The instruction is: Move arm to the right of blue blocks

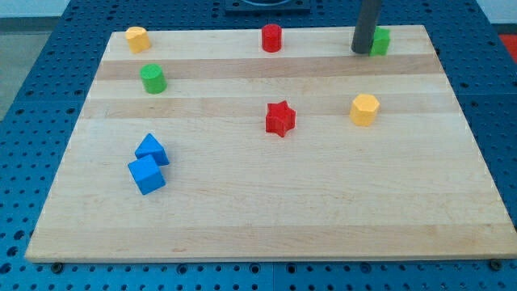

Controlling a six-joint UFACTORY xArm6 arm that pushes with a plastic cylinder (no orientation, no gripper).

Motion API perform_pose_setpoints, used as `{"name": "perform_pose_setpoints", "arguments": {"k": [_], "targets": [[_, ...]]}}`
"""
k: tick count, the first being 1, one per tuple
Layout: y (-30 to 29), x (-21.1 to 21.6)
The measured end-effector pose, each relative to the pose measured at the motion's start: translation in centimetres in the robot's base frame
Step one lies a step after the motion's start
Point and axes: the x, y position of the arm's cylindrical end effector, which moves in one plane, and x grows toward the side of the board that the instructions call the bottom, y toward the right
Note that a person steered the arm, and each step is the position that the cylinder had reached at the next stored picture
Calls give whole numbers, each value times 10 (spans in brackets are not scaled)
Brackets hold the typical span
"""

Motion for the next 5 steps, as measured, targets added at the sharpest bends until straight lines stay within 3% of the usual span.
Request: {"name": "perform_pose_setpoints", "arguments": {"k": [3, 4, 5], "targets": [[-45, 62], [-83, 45], [-115, 59]]}}
